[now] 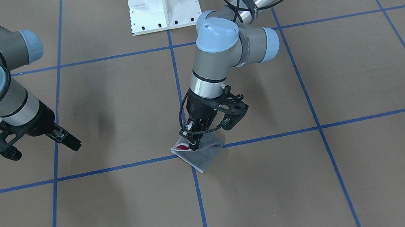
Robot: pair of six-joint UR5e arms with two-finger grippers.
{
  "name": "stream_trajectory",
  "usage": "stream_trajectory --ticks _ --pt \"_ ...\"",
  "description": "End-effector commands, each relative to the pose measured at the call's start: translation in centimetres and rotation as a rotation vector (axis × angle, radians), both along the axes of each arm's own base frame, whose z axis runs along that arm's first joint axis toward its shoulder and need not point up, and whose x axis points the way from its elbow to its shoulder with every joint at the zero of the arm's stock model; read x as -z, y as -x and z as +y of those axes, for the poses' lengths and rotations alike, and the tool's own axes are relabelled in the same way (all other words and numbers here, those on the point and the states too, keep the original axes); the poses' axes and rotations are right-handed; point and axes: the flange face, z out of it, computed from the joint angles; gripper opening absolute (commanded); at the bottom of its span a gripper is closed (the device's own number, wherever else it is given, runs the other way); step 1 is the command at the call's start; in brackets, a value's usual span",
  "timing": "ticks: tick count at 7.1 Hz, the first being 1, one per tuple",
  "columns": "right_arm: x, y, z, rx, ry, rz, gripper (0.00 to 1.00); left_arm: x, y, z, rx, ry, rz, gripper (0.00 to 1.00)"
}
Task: Fold towel twice with both arms
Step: 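Lift the strip's near end with the left gripper and fold it over the far end, then release the folded towel with the left gripper while the right gripper moves toward it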
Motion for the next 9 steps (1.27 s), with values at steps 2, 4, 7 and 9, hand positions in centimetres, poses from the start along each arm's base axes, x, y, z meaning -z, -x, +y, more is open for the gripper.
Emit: stream_trajectory --ticks 2,4,7,9 --pt "-0.7 0.2 -0.2 -0.002 0.011 0.011 1.0 -1.5 -0.6 -2.8 0.025 -0.006 0.0 0.99" --pt "0.0 0.8 -0.6 -0.006 0.007 0.008 1.0 0.9 2.3 -5.5 0.065 -0.026 0.031 1.0" --pt "2.5 6.6 -1.6 -0.065 -0.061 -0.151 1.0 0.0 7.9 -5.5 -0.045 0.002 0.097 1.0" --pt "7.6 13.2 -1.0 -0.174 -0.016 -0.21 1.0 -6.0 13.5 -2.4 -0.065 0.017 0.108 1.0"
